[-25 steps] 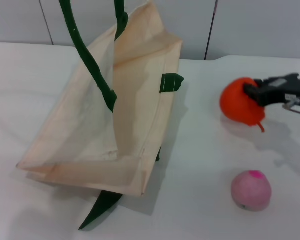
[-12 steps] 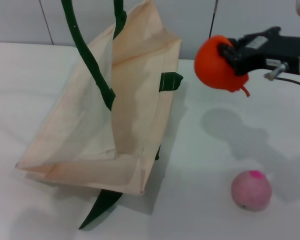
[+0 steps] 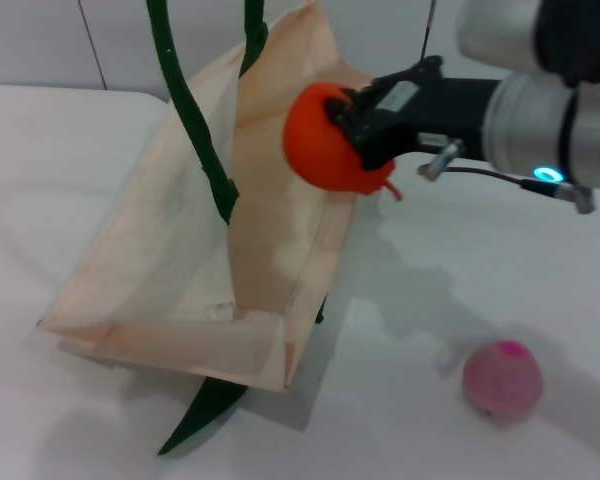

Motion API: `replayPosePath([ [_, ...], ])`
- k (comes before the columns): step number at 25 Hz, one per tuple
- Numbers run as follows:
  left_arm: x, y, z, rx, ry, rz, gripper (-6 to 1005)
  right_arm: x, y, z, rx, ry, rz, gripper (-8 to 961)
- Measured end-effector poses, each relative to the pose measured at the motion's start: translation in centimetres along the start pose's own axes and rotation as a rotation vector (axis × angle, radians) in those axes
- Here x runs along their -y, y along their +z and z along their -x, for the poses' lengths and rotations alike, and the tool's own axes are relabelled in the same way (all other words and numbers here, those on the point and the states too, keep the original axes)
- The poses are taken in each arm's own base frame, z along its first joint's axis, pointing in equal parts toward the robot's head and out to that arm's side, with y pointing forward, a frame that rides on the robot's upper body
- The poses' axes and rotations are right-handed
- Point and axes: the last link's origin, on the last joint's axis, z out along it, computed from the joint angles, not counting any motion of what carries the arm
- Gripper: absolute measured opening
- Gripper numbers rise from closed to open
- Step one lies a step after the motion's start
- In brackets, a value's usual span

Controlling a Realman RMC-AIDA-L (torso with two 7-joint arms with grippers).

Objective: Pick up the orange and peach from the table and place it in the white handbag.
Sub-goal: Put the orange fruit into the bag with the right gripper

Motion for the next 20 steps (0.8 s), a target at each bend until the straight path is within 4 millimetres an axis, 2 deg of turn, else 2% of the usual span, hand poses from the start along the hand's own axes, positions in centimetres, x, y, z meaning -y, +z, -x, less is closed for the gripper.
replayPosePath([
  [5, -0.1, 0.0, -0.2, -0.008, -0.004, 0.007, 128, -0.5, 1.7, -0.3, 0.003, 0.015, 0.039, 56],
  [15, -0.6, 0.0, -0.8, -0.032, -0.01, 0.035, 128, 0.0, 3.2, -1.2, -0.011, 0.007, 0.039, 95],
  [20, -0.7, 0.0, -0.8, -0.035, -0.011, 0.039, 128, -0.4, 3.7, -1.1, -0.017, -0.036, 0.053, 114],
])
